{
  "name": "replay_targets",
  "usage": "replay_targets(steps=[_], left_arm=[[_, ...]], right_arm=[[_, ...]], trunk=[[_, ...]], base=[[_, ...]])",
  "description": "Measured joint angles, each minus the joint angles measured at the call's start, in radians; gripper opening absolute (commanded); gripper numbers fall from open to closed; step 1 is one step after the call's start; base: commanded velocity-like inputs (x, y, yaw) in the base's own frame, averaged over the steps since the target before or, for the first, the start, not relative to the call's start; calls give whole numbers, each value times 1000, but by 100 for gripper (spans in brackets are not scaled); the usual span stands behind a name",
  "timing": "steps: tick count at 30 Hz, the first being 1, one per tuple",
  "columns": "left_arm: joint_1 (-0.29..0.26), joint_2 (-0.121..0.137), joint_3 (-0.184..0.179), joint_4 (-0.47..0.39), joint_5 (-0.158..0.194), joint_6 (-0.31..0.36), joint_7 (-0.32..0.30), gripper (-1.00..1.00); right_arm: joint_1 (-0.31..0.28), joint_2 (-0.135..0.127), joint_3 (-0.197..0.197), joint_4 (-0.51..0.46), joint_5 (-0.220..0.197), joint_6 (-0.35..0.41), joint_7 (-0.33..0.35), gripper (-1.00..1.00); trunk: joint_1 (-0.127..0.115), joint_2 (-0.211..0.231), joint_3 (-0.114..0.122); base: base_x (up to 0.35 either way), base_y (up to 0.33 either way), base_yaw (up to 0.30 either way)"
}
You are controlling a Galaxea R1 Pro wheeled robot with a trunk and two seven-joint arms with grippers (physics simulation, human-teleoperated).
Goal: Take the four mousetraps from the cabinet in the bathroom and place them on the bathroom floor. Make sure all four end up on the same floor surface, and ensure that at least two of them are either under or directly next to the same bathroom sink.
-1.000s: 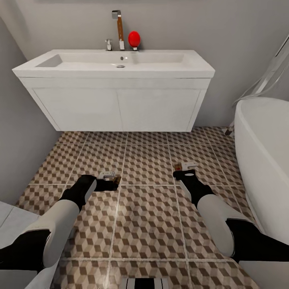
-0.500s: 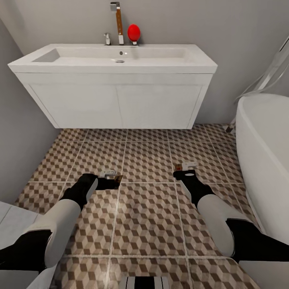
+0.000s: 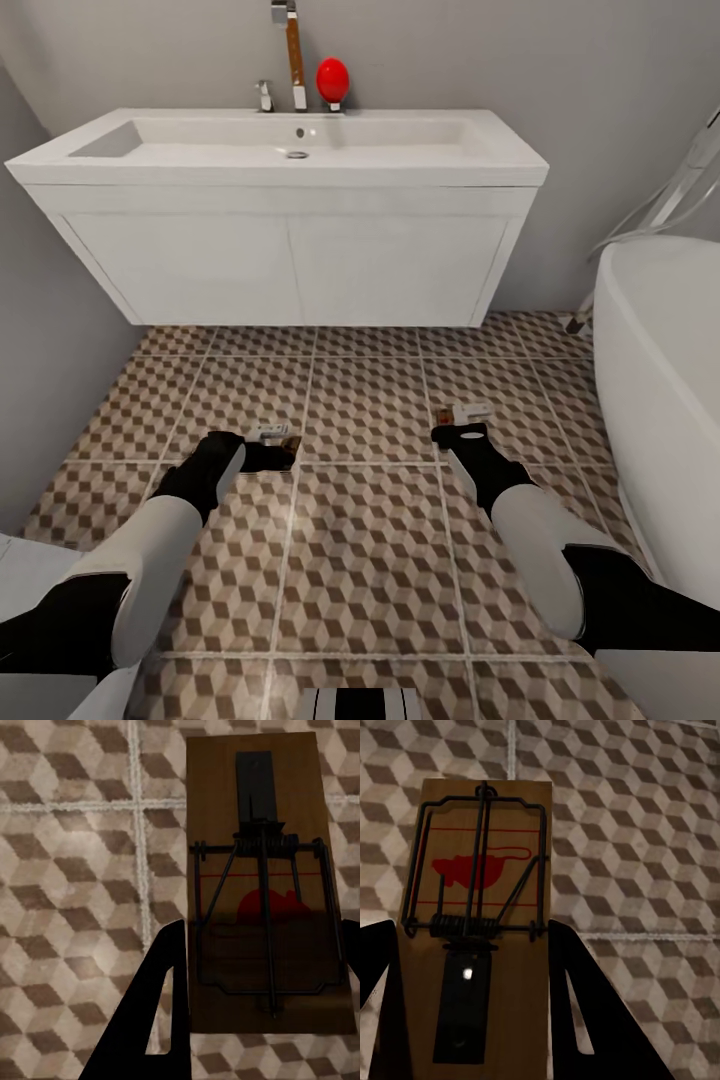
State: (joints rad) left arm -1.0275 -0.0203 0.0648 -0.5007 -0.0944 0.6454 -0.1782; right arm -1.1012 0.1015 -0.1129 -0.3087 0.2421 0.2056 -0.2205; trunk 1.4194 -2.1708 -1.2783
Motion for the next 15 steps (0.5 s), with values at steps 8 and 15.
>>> replay_targets(steps=[8,15], left_arm=[[0,0,-1,0,-3,-9,18,-100],[0,1,-2,-3,-2,-10,20,-100]], right_arm=[[0,-1,0,6,-2,1,5,-100],[0,-5,-1,8,-3,5,5,-100]], trunk=[[0,0,0],[0,0,0]], base=[[317,0,0],[311,0,0]])
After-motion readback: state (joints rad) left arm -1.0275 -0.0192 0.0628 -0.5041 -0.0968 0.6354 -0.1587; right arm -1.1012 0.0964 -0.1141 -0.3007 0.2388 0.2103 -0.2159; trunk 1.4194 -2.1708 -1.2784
